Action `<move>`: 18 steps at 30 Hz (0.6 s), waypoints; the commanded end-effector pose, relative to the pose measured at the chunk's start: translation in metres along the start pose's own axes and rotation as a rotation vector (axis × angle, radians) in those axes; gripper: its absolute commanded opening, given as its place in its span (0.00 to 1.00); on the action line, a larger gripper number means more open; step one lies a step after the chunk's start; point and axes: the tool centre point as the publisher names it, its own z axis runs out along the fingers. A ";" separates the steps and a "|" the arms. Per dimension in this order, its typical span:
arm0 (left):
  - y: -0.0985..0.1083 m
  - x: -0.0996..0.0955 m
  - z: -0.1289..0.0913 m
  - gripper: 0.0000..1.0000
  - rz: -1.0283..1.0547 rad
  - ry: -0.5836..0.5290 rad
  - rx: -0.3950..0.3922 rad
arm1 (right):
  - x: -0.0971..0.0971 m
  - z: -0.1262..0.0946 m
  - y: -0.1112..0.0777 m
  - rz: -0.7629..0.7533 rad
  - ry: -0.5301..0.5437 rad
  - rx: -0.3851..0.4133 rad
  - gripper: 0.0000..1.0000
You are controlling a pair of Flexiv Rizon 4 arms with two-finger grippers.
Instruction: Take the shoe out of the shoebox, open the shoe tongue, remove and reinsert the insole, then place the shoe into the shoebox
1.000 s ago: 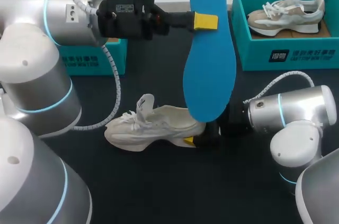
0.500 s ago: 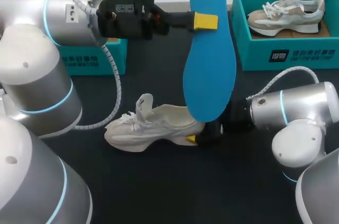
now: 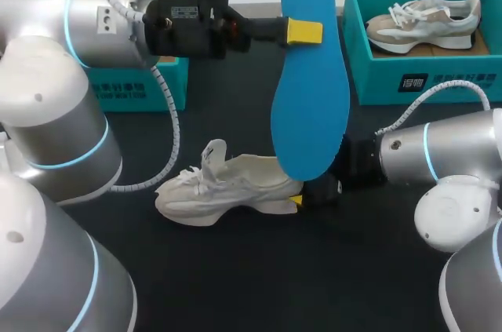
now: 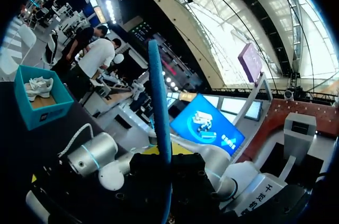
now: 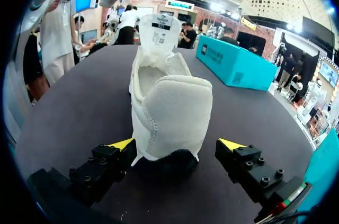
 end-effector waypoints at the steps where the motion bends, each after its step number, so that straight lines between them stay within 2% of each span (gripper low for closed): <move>1: 0.002 0.000 0.000 0.00 0.000 -0.001 0.002 | -0.002 -0.014 0.009 -0.058 0.017 0.240 1.00; 6: 0.002 0.000 0.000 0.00 0.000 -0.001 0.002 | -0.001 -0.025 0.011 -0.049 0.025 0.378 1.00; 18: 0.002 0.000 0.000 0.00 0.000 -0.001 0.002 | -0.001 -0.025 0.011 -0.049 0.025 0.378 1.00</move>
